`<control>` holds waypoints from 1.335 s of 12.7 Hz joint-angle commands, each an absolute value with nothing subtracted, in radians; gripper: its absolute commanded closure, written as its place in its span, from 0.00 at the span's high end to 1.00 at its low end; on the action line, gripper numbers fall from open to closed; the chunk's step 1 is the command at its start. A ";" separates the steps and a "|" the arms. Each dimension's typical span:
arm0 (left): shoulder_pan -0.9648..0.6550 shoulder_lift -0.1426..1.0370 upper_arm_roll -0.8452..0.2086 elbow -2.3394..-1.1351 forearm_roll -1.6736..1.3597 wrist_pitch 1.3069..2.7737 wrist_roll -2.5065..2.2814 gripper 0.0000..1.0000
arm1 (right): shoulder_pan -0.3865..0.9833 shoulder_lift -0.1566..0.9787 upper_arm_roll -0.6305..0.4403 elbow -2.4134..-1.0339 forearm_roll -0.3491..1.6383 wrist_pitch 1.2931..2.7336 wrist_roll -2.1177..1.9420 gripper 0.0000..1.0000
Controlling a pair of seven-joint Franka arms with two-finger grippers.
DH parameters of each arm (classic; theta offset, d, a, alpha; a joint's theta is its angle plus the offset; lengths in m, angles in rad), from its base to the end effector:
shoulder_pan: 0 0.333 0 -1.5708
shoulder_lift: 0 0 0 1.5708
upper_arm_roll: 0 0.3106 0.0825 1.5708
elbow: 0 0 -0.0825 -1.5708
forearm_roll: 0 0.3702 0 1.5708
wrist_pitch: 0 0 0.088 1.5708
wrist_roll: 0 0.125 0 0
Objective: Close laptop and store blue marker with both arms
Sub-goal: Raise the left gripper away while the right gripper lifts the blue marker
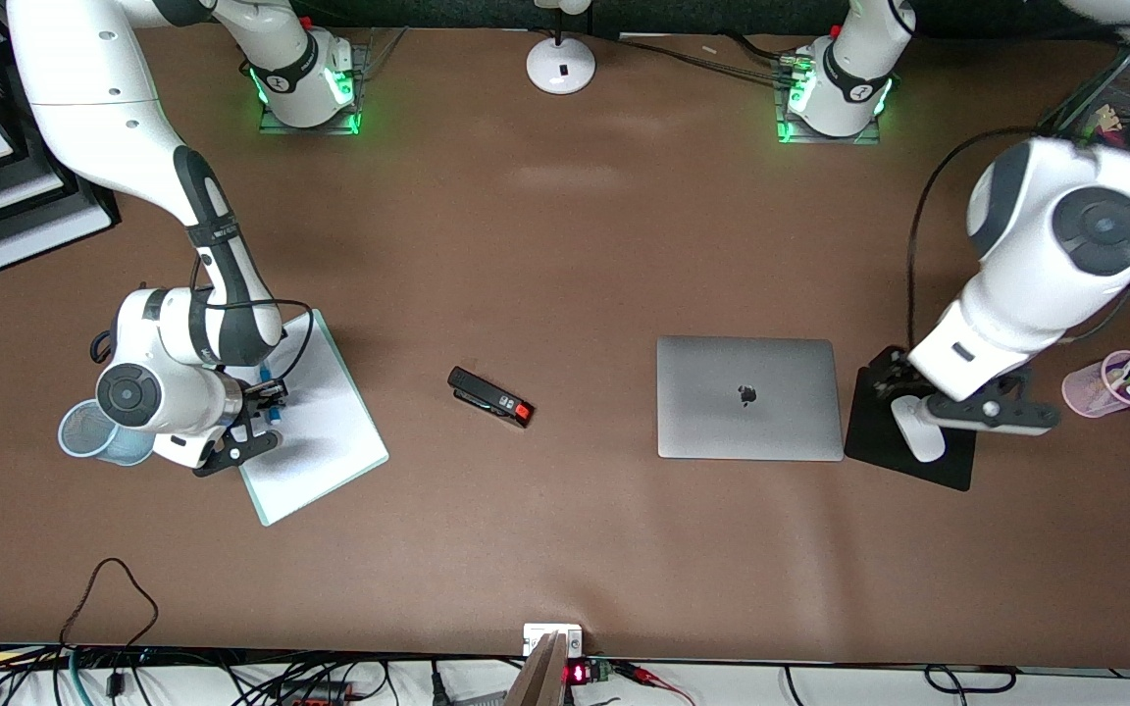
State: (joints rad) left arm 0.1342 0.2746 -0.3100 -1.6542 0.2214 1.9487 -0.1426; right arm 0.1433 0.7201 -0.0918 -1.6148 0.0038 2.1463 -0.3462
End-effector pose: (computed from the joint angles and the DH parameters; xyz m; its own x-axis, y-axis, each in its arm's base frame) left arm 0.6251 -0.0762 0.4418 0.9936 -0.1018 0.0480 -0.0955 -0.9882 -0.1196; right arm 0.6534 0.0394 0.1779 0.8985 0.3940 -0.1936 0.4000 -0.9165 -0.0085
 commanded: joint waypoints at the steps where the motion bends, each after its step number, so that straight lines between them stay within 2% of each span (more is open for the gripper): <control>1: 0.133 0.223 -0.322 -1.583 0.244 1.784 -0.097 1.00 | 0.138 0.718 -0.087 -1.621 0.011 2.152 -0.353 0.42; 9: 0.173 0.019 -0.321 -1.583 0.100 1.609 -0.034 1.00 | 0.138 0.724 -0.089 -1.621 0.015 2.157 -0.348 0.40; 10: 0.176 0.005 -0.321 -1.583 0.088 1.594 -0.032 1.00 | 0.138 0.724 -0.087 -1.620 0.018 2.157 -0.348 0.38; 13: 0.178 -0.032 -0.322 -1.583 0.087 1.546 0.007 1.00 | 0.138 0.724 -0.089 -1.618 0.018 2.152 -0.348 0.18; 17: 0.173 -0.058 -0.308 -1.580 0.086 1.523 0.096 1.00 | 0.140 0.724 -0.087 -1.618 0.018 2.151 -0.348 0.10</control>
State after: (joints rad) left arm 0.1651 -0.0324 -0.3161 -1.5776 0.1044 1.5420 0.0297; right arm 0.1430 0.7258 -0.0919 -1.6149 0.0064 2.1469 -0.3459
